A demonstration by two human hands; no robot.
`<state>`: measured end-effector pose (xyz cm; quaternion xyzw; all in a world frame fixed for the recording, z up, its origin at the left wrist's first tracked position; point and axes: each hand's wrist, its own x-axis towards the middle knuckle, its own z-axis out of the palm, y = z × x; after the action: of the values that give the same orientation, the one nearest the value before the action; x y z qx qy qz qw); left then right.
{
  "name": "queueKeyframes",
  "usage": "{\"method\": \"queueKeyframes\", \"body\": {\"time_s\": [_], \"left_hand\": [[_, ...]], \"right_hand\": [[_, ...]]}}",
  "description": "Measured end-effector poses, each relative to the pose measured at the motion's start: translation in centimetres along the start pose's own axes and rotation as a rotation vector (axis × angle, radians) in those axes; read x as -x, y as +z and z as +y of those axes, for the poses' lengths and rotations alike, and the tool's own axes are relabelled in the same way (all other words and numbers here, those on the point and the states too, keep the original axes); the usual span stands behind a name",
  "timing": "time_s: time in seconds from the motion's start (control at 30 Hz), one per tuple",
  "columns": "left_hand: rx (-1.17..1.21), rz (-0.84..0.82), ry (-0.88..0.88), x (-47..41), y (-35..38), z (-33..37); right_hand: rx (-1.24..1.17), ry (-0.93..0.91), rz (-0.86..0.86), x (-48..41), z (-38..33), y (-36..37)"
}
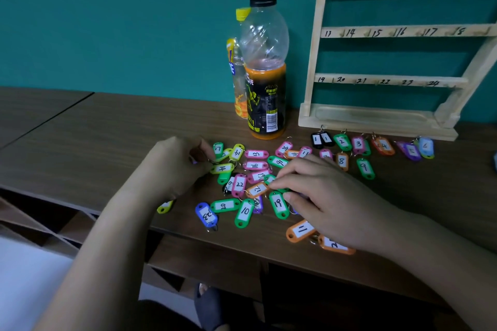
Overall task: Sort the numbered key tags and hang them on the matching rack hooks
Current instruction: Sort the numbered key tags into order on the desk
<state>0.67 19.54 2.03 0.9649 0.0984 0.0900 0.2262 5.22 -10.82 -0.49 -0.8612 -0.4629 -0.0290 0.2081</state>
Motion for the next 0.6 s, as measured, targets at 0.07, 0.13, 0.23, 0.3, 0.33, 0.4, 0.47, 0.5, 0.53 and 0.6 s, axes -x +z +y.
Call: {"method": "queueKeyframes", "body": {"time_s": [0.07, 0.13, 0.23, 0.3, 0.33, 0.4, 0.47, 0.5, 0.53, 0.6], "left_hand": [[0.022, -0.031, 0.022, 0.3, 0.2, 0.4], [0.020, -0.081, 0.056, 0.6, 0.4, 0.7], [-0.019, -0.086, 0.079, 0.8, 0.3, 1.4], [-0.056, -0.085, 0.048, 0.9, 0.4, 1.8], [-0.060, -0.088, 0.028, 0.9, 0.5, 1.9], [-0.051, -0.089, -0.004, 1.1, 0.7, 2.3], [-0.073, -0.067, -0.025, 1.1, 1.0, 2.7], [-0.090, -0.054, -0.033, 1.2, 1.1, 2.9], [-0.108, -0.047, -0.046, 1.2, 1.2, 3.2], [-0.149, -0.047, -0.057, 1.3, 1.3, 3.6]], "right_hand": [[0.003, -0.002, 0.003, 0.0, -0.1, 0.0], [0.008, -0.010, 0.003, 0.0, -0.3, 0.2], [0.011, -0.017, 0.016, 0.0, -0.3, 0.2], [0.008, -0.018, 0.029, 0.0, -0.3, 0.2], [0.008, -0.020, 0.034, 0.0, -0.3, 0.2], [0.006, -0.025, 0.038, 0.0, -0.2, 0.3], [0.006, -0.025, 0.037, 0.0, -0.2, 0.4], [0.007, -0.022, 0.035, 0.1, -0.2, 0.5], [0.008, -0.020, 0.034, 0.1, -0.1, 0.5], [0.009, -0.020, 0.039, 0.1, -0.1, 0.4]]}}
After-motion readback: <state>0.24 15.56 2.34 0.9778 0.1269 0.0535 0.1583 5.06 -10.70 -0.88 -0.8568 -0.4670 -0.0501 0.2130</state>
